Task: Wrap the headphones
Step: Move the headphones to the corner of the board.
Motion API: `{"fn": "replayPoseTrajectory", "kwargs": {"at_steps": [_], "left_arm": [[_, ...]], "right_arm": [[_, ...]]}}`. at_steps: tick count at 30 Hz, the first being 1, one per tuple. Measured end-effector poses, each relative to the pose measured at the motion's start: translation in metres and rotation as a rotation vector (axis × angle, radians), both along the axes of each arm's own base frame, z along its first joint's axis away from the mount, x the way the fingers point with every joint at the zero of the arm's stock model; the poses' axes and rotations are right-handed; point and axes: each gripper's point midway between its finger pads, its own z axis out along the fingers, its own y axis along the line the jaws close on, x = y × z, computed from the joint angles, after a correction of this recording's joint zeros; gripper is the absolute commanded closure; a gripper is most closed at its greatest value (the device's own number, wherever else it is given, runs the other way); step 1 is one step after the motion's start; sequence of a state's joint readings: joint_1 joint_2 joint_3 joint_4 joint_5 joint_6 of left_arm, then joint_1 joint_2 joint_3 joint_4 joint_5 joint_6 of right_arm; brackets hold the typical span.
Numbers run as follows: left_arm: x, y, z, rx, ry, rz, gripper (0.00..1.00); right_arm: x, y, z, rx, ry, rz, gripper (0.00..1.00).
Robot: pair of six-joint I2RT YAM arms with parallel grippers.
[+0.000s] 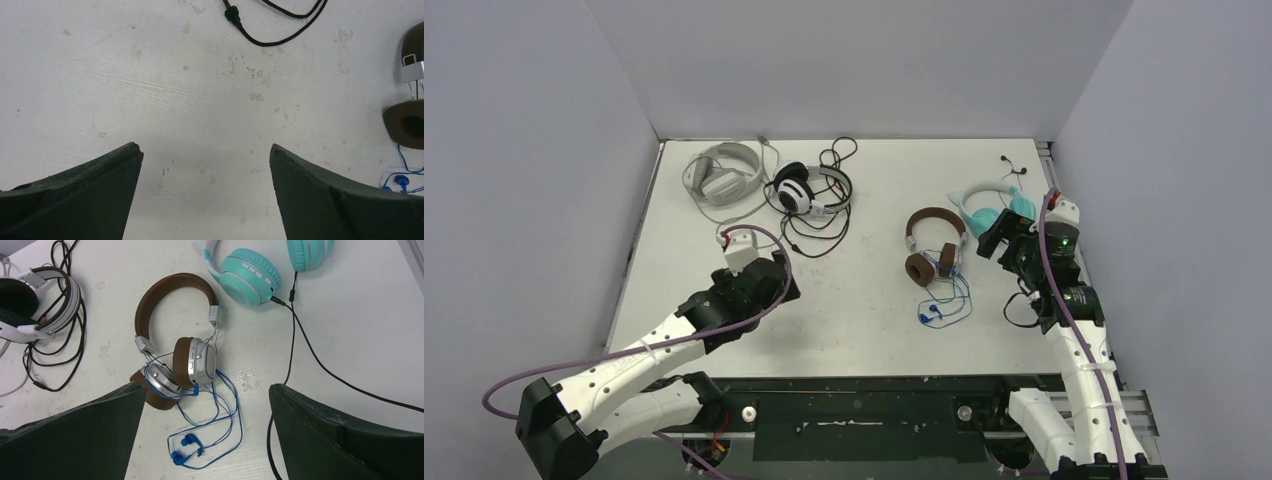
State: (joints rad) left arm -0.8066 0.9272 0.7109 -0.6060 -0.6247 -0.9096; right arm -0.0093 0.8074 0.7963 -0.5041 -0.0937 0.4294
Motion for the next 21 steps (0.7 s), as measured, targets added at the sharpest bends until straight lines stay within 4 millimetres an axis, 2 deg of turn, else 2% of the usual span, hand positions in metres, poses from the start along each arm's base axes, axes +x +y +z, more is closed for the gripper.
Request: {"fn": "replayPoseTrajectory", "kwargs": {"at_steps": [5, 13, 21], "left_arm": [[0.000, -0.001, -0.006, 0.015, 0.017, -0.002, 0.03], [0.002, -0.012, -0.001, -0.012, 0.000, -0.062, 0.03], [0.004, -0.033, 0.009, -0.077, -0.053, -0.169, 0.03]], "right_arm": [[-0.001, 0.000, -0.004, 0.000, 0.008, 0.000, 0.00], [0.000, -0.001, -0.008, -0.005, 0.023, -0.002, 0.00], [-0.007, -0.002, -0.042, 0.009, 0.178, -0.024, 0.00]]}}
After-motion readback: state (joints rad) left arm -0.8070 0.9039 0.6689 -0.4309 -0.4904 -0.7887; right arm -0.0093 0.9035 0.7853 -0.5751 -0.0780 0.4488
